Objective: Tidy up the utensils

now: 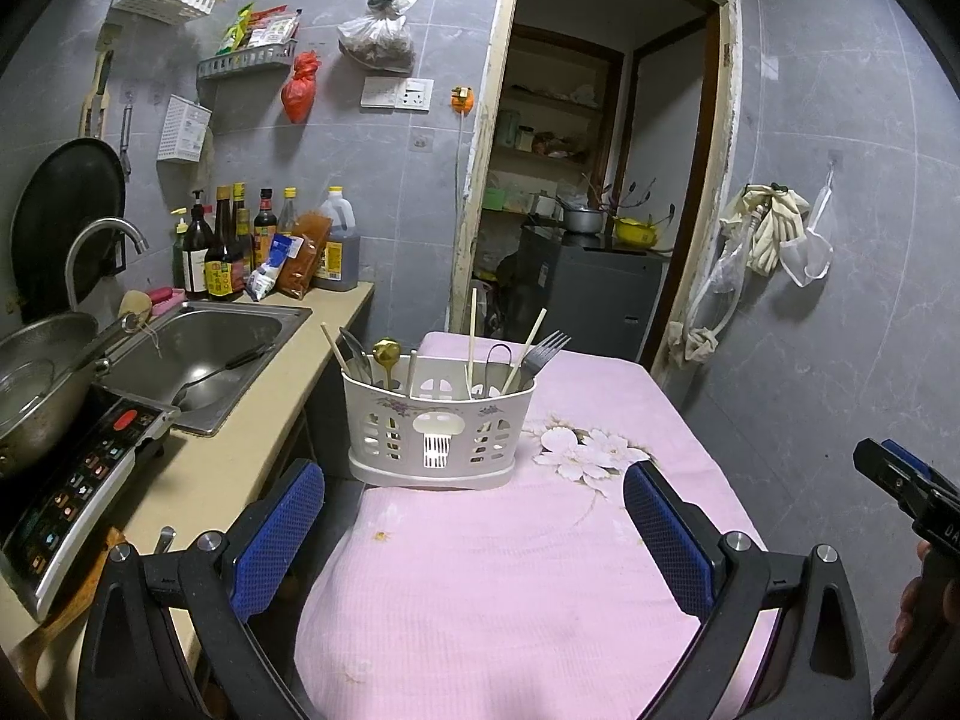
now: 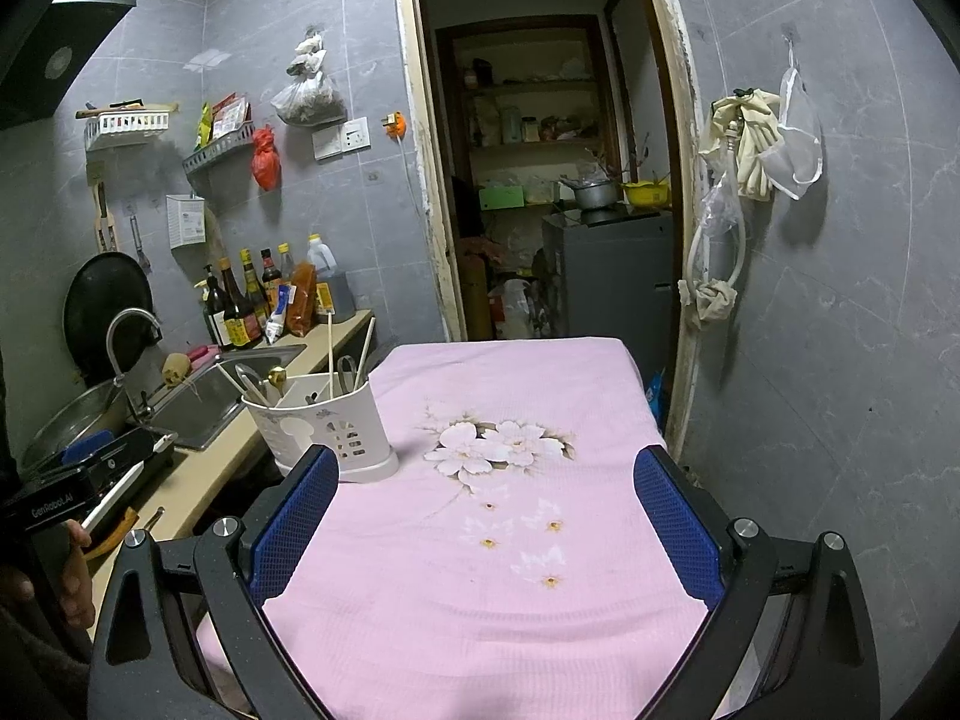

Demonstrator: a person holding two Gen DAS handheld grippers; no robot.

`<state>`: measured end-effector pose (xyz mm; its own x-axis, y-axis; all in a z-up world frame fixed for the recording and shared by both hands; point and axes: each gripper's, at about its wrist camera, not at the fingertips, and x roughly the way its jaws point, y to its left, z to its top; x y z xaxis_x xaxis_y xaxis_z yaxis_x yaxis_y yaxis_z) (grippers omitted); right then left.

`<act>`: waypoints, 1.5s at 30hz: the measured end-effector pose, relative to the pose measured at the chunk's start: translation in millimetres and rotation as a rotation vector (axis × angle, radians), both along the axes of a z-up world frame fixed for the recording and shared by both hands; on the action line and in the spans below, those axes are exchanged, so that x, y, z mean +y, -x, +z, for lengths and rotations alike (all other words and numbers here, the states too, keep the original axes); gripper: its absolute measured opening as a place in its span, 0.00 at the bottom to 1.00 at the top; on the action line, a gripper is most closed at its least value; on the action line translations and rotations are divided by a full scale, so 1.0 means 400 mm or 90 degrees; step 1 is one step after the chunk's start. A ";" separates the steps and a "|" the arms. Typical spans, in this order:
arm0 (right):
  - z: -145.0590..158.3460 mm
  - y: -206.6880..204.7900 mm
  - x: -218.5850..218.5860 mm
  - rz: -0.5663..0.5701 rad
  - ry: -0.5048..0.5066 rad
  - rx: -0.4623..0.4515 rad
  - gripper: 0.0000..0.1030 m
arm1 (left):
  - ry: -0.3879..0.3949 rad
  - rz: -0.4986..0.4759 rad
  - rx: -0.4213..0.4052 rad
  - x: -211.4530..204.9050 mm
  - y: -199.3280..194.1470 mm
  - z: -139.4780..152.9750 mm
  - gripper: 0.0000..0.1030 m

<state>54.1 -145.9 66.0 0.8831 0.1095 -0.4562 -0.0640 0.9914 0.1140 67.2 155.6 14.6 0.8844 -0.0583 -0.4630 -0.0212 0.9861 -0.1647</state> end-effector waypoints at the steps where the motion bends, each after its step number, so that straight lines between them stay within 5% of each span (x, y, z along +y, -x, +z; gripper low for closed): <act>1: -0.001 0.000 0.000 0.000 0.000 0.000 0.94 | 0.000 0.001 0.000 -0.001 -0.002 -0.001 0.98; 45: -0.016 -0.002 0.004 0.002 0.001 0.005 0.94 | -0.001 0.000 -0.001 -0.004 0.000 0.003 0.98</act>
<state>55.1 -144.5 59.8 0.8793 0.1117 -0.4629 -0.0666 0.9914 0.1128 67.3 153.9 15.7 0.8850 -0.0583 -0.4620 -0.0205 0.9863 -0.1637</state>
